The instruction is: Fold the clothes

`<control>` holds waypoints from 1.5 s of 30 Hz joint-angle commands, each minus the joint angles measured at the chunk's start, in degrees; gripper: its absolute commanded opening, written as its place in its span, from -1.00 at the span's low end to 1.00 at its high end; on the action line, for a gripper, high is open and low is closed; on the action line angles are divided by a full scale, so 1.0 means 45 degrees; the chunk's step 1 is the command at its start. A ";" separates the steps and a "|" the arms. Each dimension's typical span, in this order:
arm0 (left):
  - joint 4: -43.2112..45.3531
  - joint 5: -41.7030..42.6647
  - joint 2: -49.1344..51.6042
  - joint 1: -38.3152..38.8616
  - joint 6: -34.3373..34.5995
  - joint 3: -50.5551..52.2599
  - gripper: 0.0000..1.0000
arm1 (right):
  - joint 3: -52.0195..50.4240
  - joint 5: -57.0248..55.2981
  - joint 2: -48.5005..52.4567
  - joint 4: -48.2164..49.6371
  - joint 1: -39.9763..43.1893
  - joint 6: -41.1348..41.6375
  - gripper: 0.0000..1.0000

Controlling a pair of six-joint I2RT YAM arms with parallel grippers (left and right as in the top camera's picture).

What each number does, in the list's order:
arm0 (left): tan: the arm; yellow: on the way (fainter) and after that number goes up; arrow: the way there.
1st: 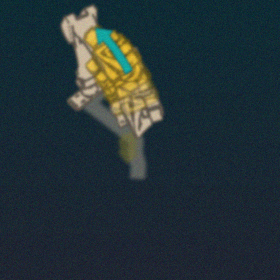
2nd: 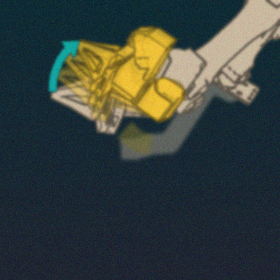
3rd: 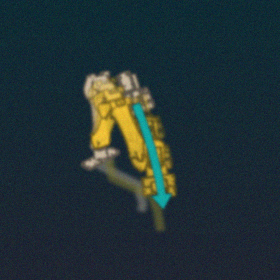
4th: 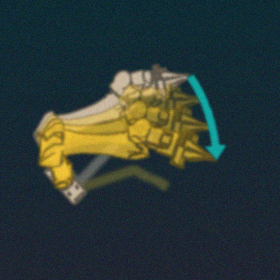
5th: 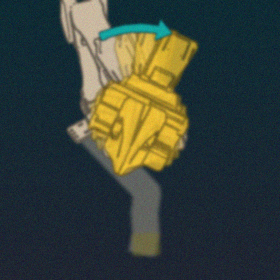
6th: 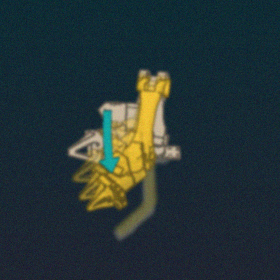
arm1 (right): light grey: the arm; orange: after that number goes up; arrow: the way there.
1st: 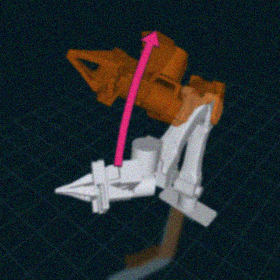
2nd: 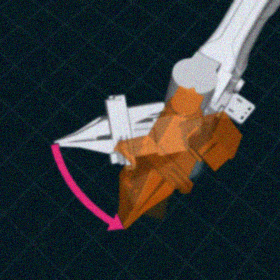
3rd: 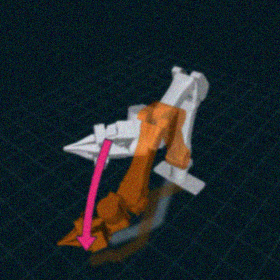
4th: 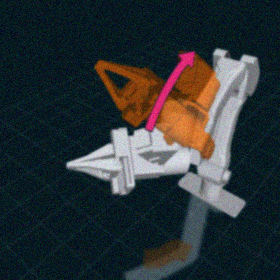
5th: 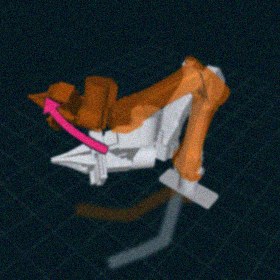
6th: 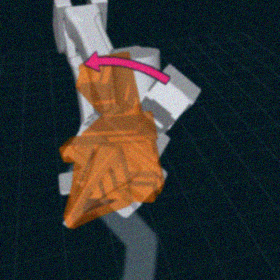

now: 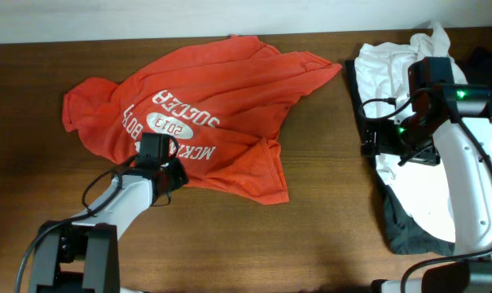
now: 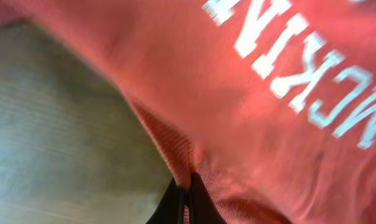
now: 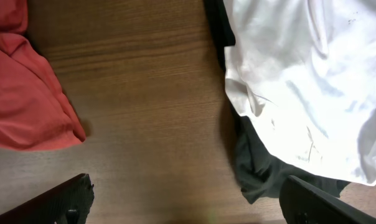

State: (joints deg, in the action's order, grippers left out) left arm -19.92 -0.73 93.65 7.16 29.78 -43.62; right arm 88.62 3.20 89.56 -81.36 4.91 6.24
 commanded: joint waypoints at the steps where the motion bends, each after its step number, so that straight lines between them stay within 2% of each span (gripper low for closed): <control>1: -0.1991 -0.2186 -0.0272 -0.1273 -0.0015 0.0350 -0.99 | 0.0189 -0.0194 -0.0107 -0.0073 0.0092 0.0010 0.97; 5: -0.3463 -0.4707 -0.1797 -0.3759 -0.0015 -0.0957 -0.99 | 0.0189 -0.0189 -0.0107 -0.0068 0.0092 0.0015 0.97; 9: -0.3468 -0.4435 -0.2603 -0.5795 -0.0019 -0.2968 -1.00 | 0.0189 -0.0189 -0.0107 -0.0073 0.0092 0.0015 0.97; 10: -0.3512 -0.4124 -0.2603 -0.6081 -0.0024 -0.3405 -0.85 | 0.0189 -0.0189 -0.0107 -0.0073 0.0092 0.0010 0.97; 11: -0.3492 -0.3424 -0.2584 -0.6319 -0.0185 -0.3759 0.50 | 0.0189 -0.0185 -0.0107 -0.0073 0.0092 0.0010 0.97; 12: -0.3497 -0.2803 -0.2574 -0.6411 -0.0495 -0.3900 0.99 | 0.0189 -0.0185 -0.0107 -0.0073 0.0092 0.0010 0.97; 14: -0.3905 -0.1773 -0.2574 -0.6436 -0.0826 -0.3910 0.99 | 0.0189 -0.0189 -0.0107 -0.0073 0.0092 0.0010 0.97; 17: -0.6776 0.0316 -0.2569 -0.6426 -0.0821 -0.3886 0.99 | 0.0189 -0.0189 -0.0102 -0.0117 0.0092 0.0010 0.97; 21: -0.9442 0.0816 -0.2526 -0.6426 -0.0821 -0.3643 0.99 | 0.0189 -0.0194 -0.0092 -0.0257 0.0092 0.0010 0.97; 22: -0.9612 0.1530 -0.2526 -0.6426 -0.0826 -0.3279 0.99 | 0.0189 -0.0189 -0.0083 -0.0262 0.0092 0.0010 0.97; 25: -0.9204 0.2419 -0.2526 -0.6426 -0.0816 -0.2356 0.99 | 0.0189 -0.0189 -0.0073 -0.0262 0.0092 0.0010 0.97; 29: -0.7184 0.3657 -0.2526 -0.6300 -0.0787 -0.0219 0.99 | 0.0180 -0.0189 -0.0073 -0.0257 0.0092 0.0010 0.97; 34: -0.4983 0.3687 -0.2526 -0.5285 -0.0782 0.1511 0.99 | 0.0180 -0.0185 -0.0073 -0.0262 0.0092 0.0010 0.97; 38: -0.3517 0.3162 -0.2497 -0.3988 -0.0777 0.1783 0.94 | 0.0180 -0.0146 -0.0073 -0.0262 0.0092 0.0010 0.97; 39: -0.3366 0.2914 -0.2458 -0.3750 -0.0777 0.1783 0.84 | 0.0180 -0.0146 -0.0073 -0.0262 0.0092 0.0010 0.97; 43: -0.3007 0.2399 -0.2225 -0.2919 -0.0772 0.1783 -0.18 | 0.0180 -0.0151 -0.0073 -0.0272 0.0092 0.0010 0.97; 45: -0.3026 0.2390 -0.2215 -0.2715 -0.0777 0.1783 -0.52 | 0.0180 -0.0151 -0.0073 -0.0272 0.0092 0.0010 0.97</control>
State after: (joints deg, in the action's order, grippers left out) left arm -33.61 11.51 82.78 -6.68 26.48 -36.40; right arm 88.62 3.01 89.56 -82.50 4.91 6.20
